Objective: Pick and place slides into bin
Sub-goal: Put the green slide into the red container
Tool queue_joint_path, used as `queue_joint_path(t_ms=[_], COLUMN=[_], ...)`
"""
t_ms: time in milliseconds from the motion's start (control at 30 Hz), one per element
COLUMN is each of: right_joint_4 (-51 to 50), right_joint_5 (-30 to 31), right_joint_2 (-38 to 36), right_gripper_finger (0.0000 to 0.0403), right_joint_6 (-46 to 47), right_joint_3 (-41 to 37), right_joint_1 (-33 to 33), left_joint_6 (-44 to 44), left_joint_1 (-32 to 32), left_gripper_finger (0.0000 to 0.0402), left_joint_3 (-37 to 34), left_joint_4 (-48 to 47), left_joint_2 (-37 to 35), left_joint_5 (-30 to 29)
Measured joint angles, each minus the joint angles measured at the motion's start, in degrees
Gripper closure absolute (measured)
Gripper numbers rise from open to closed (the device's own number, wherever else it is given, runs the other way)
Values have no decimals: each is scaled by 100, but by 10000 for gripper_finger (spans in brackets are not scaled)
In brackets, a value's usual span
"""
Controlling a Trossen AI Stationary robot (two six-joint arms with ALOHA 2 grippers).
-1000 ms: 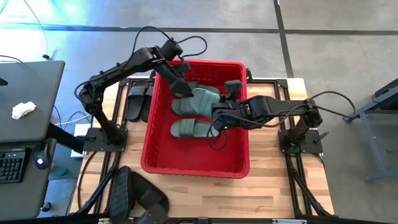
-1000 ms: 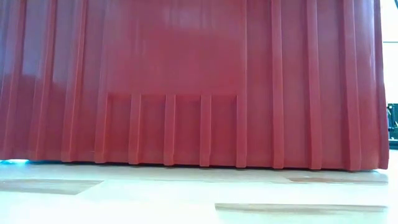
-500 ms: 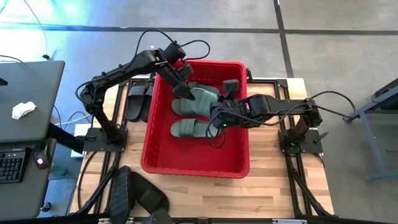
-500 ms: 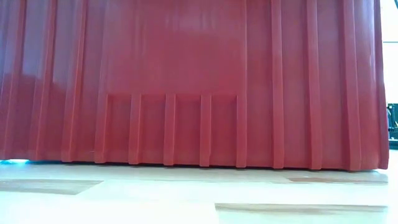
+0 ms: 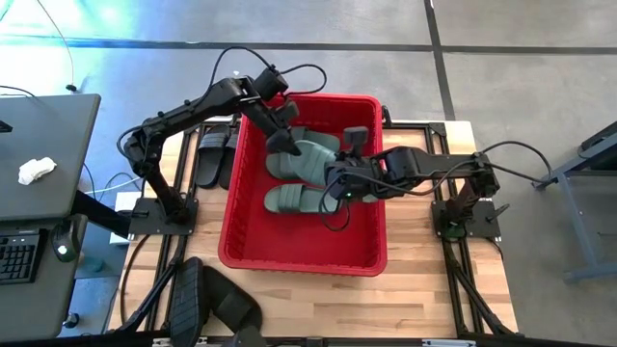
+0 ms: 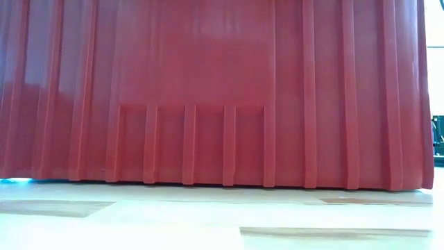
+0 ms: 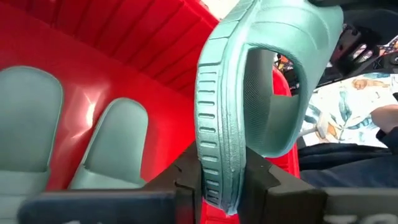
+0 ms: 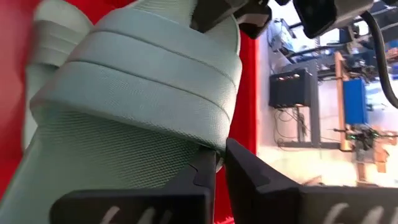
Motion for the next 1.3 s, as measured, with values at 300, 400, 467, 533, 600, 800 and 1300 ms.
queue_joint_path(t_ms=[300, 400, 467, 533, 600, 800, 1300], right_joint_4=[-323, -802, -1053, -1178, -1160, -1120, -1078], right_joint_5=[-576, -472, -271, -240, -381, -1177, -4202], right_joint_2=[-81, -179, -305, -463, -636, -1094, -1429], right_gripper_finger=[277, 245, 234, 230, 232, 245, 259], right_joint_6=[388, 701, 967, 1167, 1282, 1402, 999], right_joint_3=[20, 20, 20, 20, 18, 17, -65], right_joint_1=[12, 84, 145, 168, 162, 62, -541], left_joint_6=[491, 618, 729, 823, 840, 219, -2309], left_joint_1=[-37, -86, -129, -270, -458, -1252, -2695], left_gripper_finger=[375, 365, 363, 370, 375, 375, 376], left_joint_3=[0, 0, 0, 0, 0, 0, 0], left_joint_4=[-875, -1443, -1911, -2323, -2616, -2840, -2481], left_joint_2=[-94, -171, -229, -289, -324, -365, -365], left_joint_5=[-678, -1101, -1531, -2005, -2428, -3071, -4388])
